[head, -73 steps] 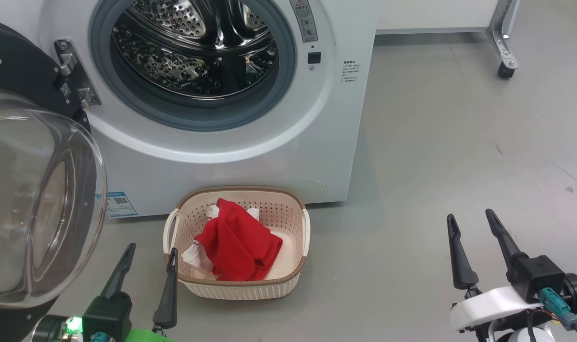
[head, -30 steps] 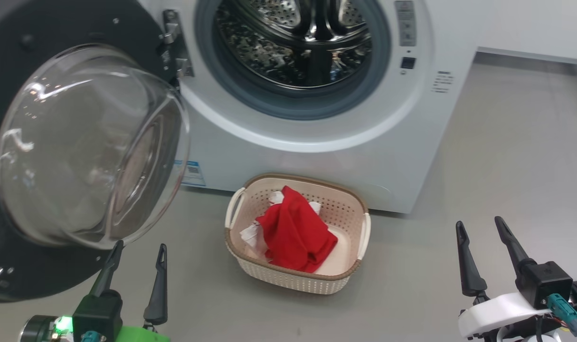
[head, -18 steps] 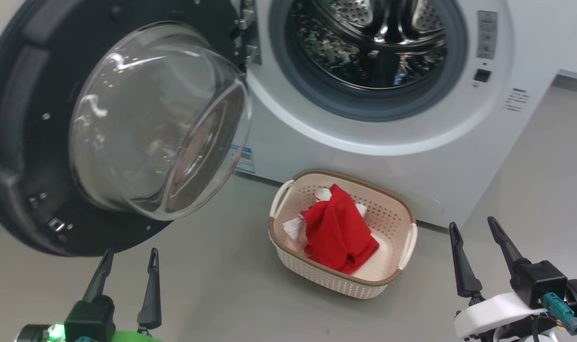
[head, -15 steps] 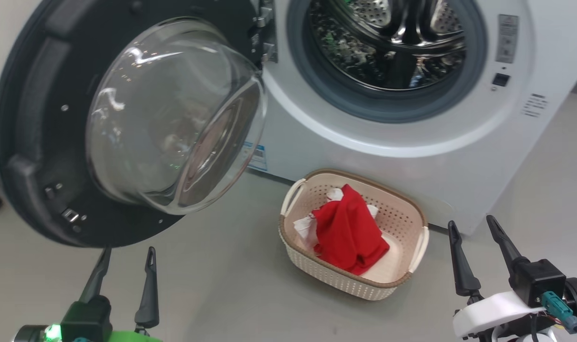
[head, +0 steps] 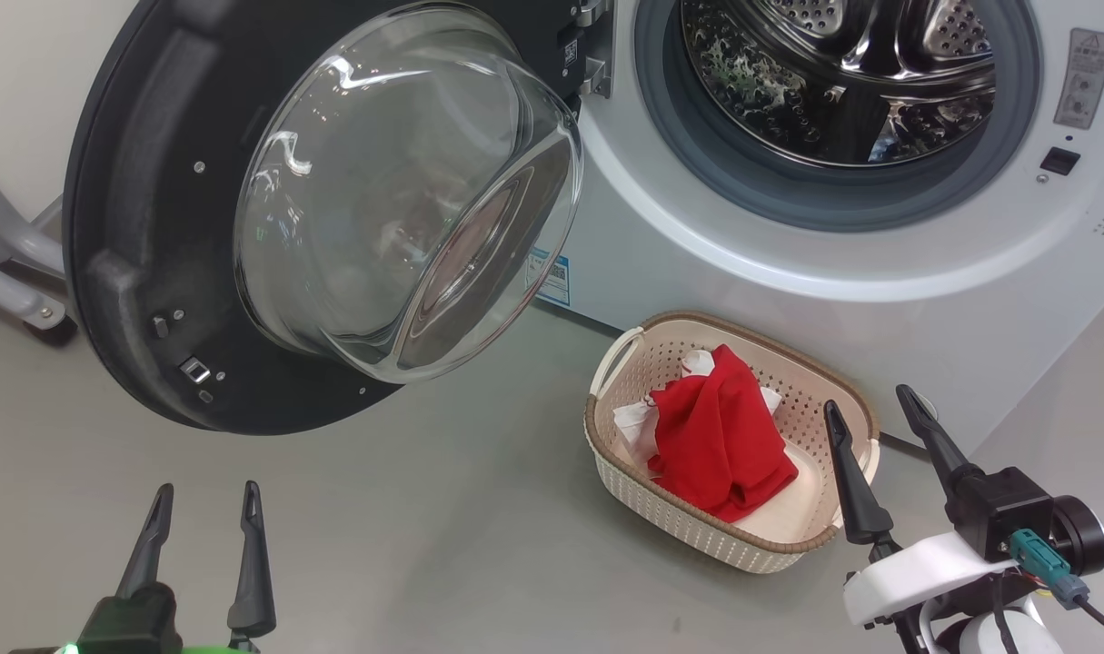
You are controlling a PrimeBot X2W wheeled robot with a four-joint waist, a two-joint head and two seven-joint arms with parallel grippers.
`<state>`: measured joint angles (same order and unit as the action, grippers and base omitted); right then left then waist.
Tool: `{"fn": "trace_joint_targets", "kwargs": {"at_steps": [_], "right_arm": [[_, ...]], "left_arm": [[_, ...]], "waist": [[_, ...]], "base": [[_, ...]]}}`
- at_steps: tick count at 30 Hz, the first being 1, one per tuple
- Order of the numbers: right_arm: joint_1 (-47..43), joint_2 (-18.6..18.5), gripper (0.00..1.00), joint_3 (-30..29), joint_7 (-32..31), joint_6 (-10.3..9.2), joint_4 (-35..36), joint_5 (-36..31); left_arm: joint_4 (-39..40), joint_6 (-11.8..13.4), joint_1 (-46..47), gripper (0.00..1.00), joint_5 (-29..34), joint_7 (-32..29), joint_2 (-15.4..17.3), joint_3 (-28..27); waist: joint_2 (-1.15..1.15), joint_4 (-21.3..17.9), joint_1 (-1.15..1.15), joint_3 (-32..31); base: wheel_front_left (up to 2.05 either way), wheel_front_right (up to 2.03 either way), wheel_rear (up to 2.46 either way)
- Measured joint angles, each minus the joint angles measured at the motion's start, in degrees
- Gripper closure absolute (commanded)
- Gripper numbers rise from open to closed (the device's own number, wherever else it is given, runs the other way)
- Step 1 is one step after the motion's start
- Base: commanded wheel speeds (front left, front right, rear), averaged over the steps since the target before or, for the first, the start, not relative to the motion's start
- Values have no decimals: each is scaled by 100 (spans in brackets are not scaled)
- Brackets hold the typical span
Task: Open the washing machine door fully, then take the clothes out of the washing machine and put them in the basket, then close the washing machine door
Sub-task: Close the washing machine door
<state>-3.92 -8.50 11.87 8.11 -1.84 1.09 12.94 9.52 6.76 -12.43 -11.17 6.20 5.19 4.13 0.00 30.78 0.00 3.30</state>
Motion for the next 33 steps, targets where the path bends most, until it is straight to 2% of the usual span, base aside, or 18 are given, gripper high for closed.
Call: {"fn": "trace_joint_targets", "kwargs": {"at_steps": [16, 17, 19, 29, 33], "right_arm": [[2, 23, 0, 13, -7, 0, -111, 1], [2, 23, 0, 13, -7, 0, -116, 1], [2, 23, 0, 13, -5, 0, -120, 1], [8, 21, 0, 13, -5, 0, -148, 1], [47, 16, 0, 12, -5, 0, -154, 1]], "left_arm": [[30, 0, -24, 0, 18, 43, -33, -15], [30, 0, -24, 24, 18, 43, -34, -15], [30, 0, -24, 100, 19, 43, -38, -18], [98, 0, -25, 100, -4, 101, -86, -18], [266, -47, -24, 100, -325, 234, -116, 26]], "waist": [[0, 8, 0, 9], [0, 7, 0, 9], [0, 5, 0, 9], [0, 1, 0, 1], [0, 1, 0, 6]], "base": [[0, 0, 0], [0, 0, 0], [0, 0, 0], [0, 0, 0], [0, 0, 0]]}}
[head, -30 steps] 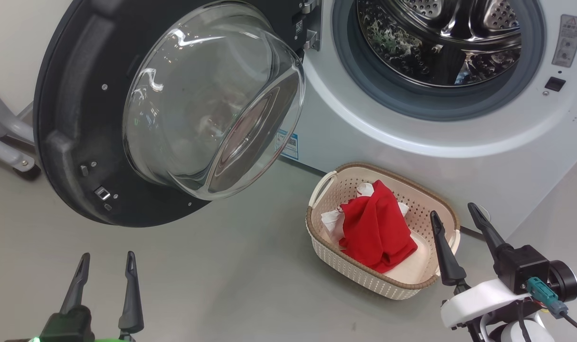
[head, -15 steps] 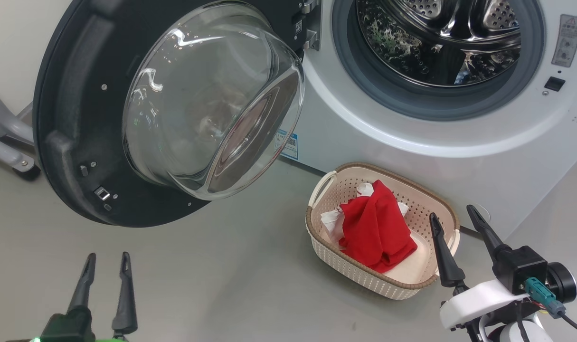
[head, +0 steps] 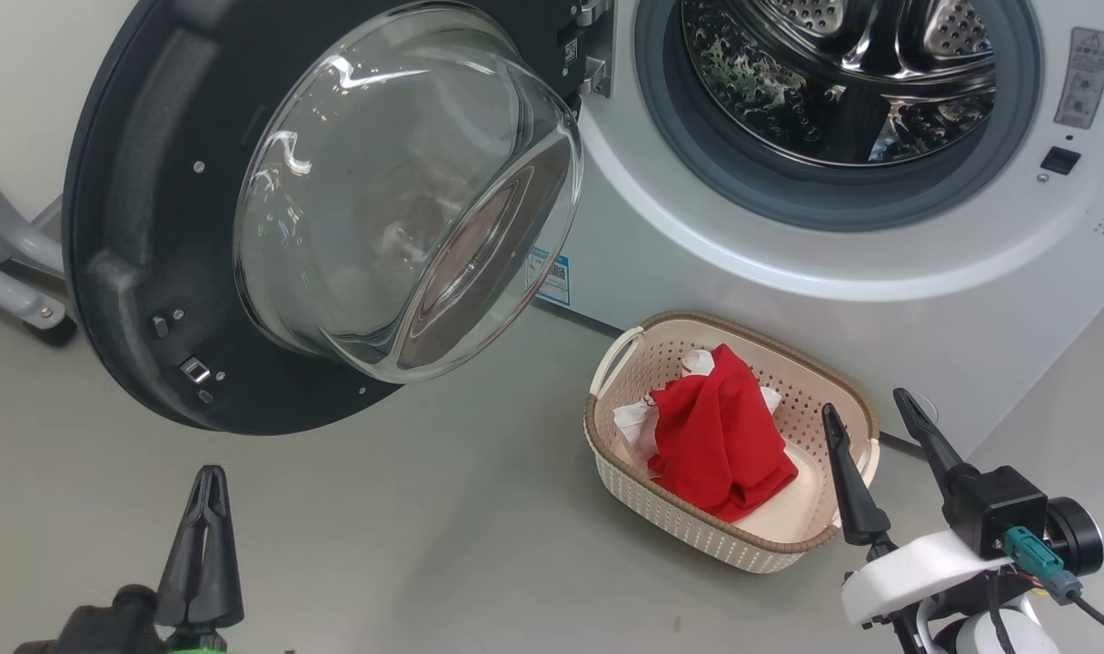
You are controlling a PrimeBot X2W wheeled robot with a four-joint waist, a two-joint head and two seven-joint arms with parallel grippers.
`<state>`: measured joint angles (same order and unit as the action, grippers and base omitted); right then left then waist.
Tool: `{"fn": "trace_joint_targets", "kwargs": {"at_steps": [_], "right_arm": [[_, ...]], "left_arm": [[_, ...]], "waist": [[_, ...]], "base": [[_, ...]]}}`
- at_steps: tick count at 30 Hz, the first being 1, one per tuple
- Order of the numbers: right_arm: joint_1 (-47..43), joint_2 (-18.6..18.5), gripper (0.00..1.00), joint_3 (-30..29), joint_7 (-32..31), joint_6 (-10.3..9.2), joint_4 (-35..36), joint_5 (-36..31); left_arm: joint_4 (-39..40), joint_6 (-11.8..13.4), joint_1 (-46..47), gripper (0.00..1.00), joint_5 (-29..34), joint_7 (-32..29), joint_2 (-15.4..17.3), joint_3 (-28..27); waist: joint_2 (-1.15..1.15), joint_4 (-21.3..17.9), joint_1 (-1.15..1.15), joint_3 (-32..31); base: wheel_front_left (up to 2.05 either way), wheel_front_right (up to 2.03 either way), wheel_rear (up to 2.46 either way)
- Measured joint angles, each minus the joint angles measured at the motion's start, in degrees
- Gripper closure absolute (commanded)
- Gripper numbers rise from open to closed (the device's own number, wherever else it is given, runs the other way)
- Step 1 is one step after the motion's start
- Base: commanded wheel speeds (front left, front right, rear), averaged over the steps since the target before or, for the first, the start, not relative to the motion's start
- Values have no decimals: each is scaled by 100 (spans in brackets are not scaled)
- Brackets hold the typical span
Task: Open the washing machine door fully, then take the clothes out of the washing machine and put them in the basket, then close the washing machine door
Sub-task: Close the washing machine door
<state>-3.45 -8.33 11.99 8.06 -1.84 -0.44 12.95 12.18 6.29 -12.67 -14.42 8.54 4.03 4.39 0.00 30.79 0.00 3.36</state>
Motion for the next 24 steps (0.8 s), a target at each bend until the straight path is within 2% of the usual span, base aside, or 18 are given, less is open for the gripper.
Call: {"fn": "trace_joint_targets", "kwargs": {"at_steps": [4, 10, 14, 17, 19, 22, 24], "right_arm": [[6, -8, 0, 0, 0, 0, -11, 0], [13, -20, 0, -1, 0, 0, -22, 0], [14, -20, 0, 0, -1, 0, -24, 0], [14, -25, 0, -3, -2, -5, -23, 0], [14, -25, 0, -8, -14, -8, -9, 0], [15, -35, 0, -20, -19, -9, -5, 0], [15, -41, 0, -24, -20, -10, -3, 0]], "left_arm": [[271, -355, 9, 100, -998, 120, -101, 109], [701, -960, 44, 100, -3228, 188, -137, 231], [1133, -909, 26, 100, -4442, 543, -127, 972], [1469, -978, -10, 100, -5263, 601, -131, 1087], [1680, -1074, -8, 100, -5809, 614, -135, 882], [1755, -1147, 73, 100, -6638, 606, -135, 93], [1745, -1162, 214, 100, -6893, 608, -132, -450]], "waist": [[0, 1, 0, -2], [0, 0, 0, -12], [0, -3, 0, -15], [0, -6, 0, -9], [0, -8, 0, 6], [0, -7, 0, 29], [0, -4, 0, 41]], "base": [[0, 0, 0], [0, 0, 0], [0, 0, 0], [0, 0, 0], [0, 0, 0], [0, 0, 0], [0, 0, 0]]}}
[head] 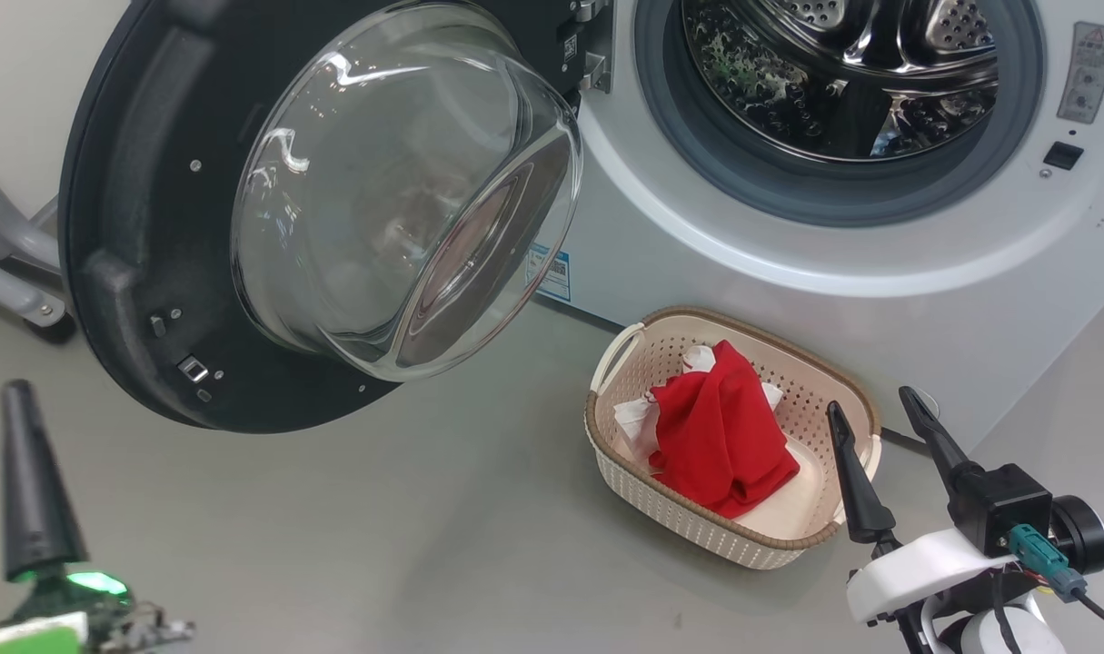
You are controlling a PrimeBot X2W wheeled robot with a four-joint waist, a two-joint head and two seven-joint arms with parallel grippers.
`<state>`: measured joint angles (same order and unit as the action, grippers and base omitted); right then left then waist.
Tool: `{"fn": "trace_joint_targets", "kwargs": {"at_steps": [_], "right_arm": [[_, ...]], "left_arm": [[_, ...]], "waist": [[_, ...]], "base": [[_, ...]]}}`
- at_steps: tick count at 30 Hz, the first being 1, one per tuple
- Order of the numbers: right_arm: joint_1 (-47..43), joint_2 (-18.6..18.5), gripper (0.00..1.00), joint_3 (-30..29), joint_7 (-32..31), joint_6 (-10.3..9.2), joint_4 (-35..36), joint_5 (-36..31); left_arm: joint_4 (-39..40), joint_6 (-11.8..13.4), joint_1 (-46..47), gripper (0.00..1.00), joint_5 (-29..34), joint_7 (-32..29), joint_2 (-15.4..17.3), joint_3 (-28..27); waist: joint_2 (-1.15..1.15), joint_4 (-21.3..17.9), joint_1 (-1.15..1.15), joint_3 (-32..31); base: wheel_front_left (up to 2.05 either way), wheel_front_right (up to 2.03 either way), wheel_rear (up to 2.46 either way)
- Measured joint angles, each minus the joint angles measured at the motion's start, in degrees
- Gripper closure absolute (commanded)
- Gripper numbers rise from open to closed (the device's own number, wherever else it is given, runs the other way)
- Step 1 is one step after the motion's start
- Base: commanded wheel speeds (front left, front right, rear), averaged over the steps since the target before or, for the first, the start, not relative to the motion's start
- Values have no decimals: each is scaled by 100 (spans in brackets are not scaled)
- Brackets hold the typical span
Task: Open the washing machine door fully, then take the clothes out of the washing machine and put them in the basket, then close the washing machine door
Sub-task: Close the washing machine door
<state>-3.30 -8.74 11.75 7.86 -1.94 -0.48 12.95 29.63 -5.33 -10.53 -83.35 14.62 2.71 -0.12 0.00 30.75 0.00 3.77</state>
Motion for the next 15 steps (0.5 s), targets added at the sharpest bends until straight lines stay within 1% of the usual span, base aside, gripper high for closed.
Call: {"fn": "trace_joint_targets", "kwargs": {"at_steps": [4, 7, 10, 13, 15], "right_arm": [[0, -15, 0, -3, -1, -16, 14, 0], [1, -35, 0, -13, -24, -18, 30, 0], [2, -57, 0, -21, -38, -19, 48, -1], [7, -81, 0, -26, -49, -23, 81, -9], [9, -90, 0, -35, -51, -24, 86, -10]], "left_arm": [[-102, 0, 275, 100, -225, -26, 45, -662], [-364, 42, 466, 100, -509, -180, 370, -1120], [-762, 198, 703, 100, -842, -327, 701, -1571], [-1281, 408, 944, 100, -1205, -461, 978, -1976], [-1671, 547, 1101, 100, -1429, -600, 1149, -2159]], "waist": [[0, 4, 0, 25], [0, 3, 0, 43], [0, -1, 0, 63], [0, -15, 0, 87], [0, -33, 0, 99]], "base": [[0, 0, 0], [0, 0, 0], [0, 0, 0], [0, 0, 0], [0, 0, 0]]}}
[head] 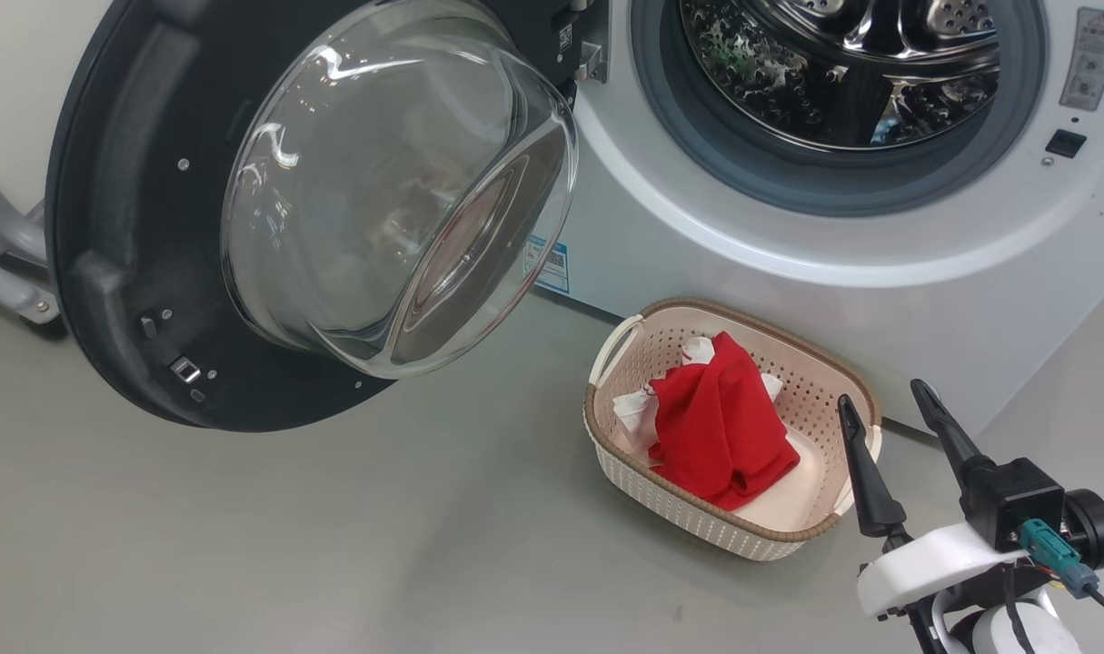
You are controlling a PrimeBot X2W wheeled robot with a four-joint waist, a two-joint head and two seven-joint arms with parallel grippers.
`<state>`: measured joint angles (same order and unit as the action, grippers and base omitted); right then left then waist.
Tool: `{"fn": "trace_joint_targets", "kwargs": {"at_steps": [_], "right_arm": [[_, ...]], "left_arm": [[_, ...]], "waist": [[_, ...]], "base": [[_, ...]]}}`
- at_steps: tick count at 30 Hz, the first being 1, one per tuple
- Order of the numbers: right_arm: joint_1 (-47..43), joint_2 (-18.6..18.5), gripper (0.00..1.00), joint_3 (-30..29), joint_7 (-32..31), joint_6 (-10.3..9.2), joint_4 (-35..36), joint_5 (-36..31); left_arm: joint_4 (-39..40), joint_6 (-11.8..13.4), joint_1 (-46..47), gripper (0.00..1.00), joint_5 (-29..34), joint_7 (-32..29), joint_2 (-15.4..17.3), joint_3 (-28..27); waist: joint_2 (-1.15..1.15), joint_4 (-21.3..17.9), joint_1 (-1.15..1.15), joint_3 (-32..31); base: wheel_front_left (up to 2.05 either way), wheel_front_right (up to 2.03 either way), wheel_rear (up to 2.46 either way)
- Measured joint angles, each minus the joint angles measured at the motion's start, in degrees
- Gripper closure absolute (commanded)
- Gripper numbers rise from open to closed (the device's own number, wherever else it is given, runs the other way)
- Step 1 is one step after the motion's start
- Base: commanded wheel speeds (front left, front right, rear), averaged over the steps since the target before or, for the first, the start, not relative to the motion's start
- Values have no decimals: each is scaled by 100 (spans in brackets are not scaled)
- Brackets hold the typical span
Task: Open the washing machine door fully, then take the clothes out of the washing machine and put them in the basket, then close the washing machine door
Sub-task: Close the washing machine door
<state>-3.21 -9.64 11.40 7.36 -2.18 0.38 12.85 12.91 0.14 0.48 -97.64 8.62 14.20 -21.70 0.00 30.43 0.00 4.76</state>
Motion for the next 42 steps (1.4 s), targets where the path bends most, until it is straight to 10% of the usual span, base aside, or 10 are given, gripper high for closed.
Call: {"fn": "trace_joint_targets", "kwargs": {"at_steps": [8, 21, 42], "right_arm": [[-3, -47, 0, -44, -52, -9, 81, -31], [-34, -163, 0, -27, -207, -7, 285, -41], [-30, -222, 0, -85, -311, -29, 513, -89]], "left_arm": [[-1338, 527, 555, 100, -564, -531, 567, -264], [-2610, 664, 1068, 100, -569, -1593, 1377, 550], [-3381, 664, 1857, 100, -570, -2648, 1385, 1515]], "waist": [[0, -64, 0, 40], [0, -196, 0, 116], [0, -502, 0, 405]], "base": [[0, 0, 0], [0, 0, 0], [0, 0, 0]]}}
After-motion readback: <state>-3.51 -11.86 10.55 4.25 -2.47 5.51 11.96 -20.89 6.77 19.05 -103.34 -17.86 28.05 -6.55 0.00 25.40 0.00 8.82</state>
